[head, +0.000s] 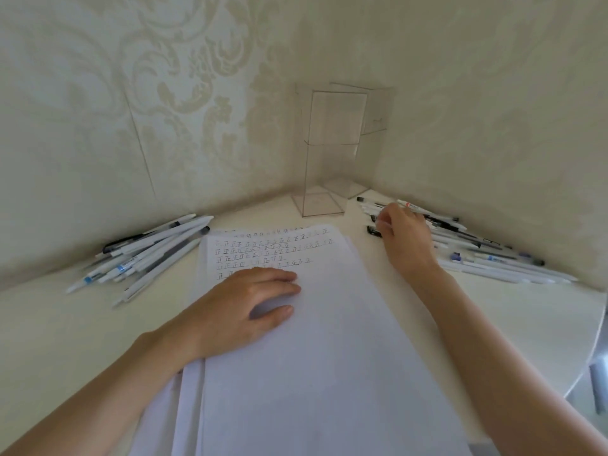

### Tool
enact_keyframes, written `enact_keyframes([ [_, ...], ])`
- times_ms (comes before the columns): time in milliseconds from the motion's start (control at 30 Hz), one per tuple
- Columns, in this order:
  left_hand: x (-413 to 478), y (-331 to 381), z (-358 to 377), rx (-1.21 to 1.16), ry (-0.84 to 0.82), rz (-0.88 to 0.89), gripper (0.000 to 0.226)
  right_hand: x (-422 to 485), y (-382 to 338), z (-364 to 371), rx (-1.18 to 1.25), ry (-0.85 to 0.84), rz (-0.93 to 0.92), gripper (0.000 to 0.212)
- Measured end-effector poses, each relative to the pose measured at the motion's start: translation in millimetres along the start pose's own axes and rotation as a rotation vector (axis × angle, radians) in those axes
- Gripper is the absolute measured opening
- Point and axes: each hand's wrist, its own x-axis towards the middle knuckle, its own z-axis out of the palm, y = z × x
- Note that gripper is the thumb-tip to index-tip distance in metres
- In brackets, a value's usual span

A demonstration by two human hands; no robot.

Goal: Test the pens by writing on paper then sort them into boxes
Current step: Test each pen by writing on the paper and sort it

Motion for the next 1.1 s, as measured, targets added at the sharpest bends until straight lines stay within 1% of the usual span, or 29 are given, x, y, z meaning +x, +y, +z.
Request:
enact_keyframes([
  [67, 0, 0, -1, 0.026, 0.099, 0.023, 0.050, -2, -13, -7, 0.195, 0.062, -0.133, 0.010],
  [133, 1, -2, -4, 0.079, 0.245, 0.001, 0.040, -10, -34, -15, 0.372, 0.013, -0.243, 0.010],
  [200, 2, -4, -10, 0.072, 0.379, -0.111, 0.036, -24, -56, -15, 0.470, -0.123, -0.337, 0.011],
  [233, 2, -5, -13, 0.053, 0.428, -0.176, 0.032, -31, -64, -10, 0.470, -0.209, -0.392, 0.012],
  [267, 1, -6, -15, 0.040, 0.458, -0.233, 0.028, -37, -72, -3, 0.445, -0.298, -0.447, 0.013],
  [333, 0, -7, -16, 0.050, 0.463, -0.289, 0.024, -45, -81, 11, 0.371, -0.442, -0.538, 0.019],
  [367, 0, -7, -16, 0.058, 0.445, -0.294, 0.024, -44, -82, 13, 0.351, -0.474, -0.555, 0.023],
  [400, -1, -6, -15, 0.061, 0.426, -0.295, 0.024, -42, -82, 10, 0.357, -0.481, -0.533, 0.028],
  [467, -1, -4, -15, 0.068, 0.403, -0.293, 0.023, -33, -74, -4, 0.405, -0.472, -0.421, 0.036],
  [533, -1, -3, -14, 0.080, 0.392, -0.289, 0.020, -24, -57, -17, 0.407, -0.512, -0.330, 0.038],
  [600, -1, -2, -13, 0.093, 0.373, -0.291, 0.016, -20, -44, -21, 0.319, -0.576, -0.309, 0.032],
  [667, -1, -1, -12, 0.103, 0.352, -0.300, 0.014, -22, -42, -18, 0.275, -0.604, -0.307, 0.020],
  [733, -1, -1, -11, 0.107, 0.349, -0.312, 0.014, -22, -44, -12, 0.257, -0.537, -0.341, 0.009],
  [800, -1, -2, -11, 0.092, 0.371, -0.327, 0.014, -21, -50, -11, 0.248, -0.385, -0.398, 0.006],
  [833, -1, -2, -11, 0.080, 0.386, -0.335, 0.014, -22, -54, -12, 0.311, -0.308, -0.366, 0.004],
  [867, -1, -3, -12, 0.066, 0.403, -0.336, 0.015, -24, -59, -15, 0.439, -0.252, -0.276, 0.002],
  [933, 0, -2, -12, 0.031, 0.411, -0.320, 0.023, -28, -71, -18, 0.805, -0.207, -0.075, 0.008],
  [967, 0, 0, -13, 0.012, 0.399, -0.310, 0.031, -31, -76, -20, 0.999, -0.230, -0.005, 0.010],
  [1033, 0, 2, -14, -0.008, 0.377, -0.292, 0.048, -34, -83, -18, 1.300, -0.384, 0.060, 0.007],
  [1067, 0, 2, -14, -0.021, 0.365, -0.280, 0.052, -35, -84, -16, 1.384, -0.489, 0.076, 0.004],
  [1100, 0, 3, -15, -0.033, 0.347, -0.265, 0.053, -37, -85, -13, 1.414, -0.586, 0.084, 0.005],
])
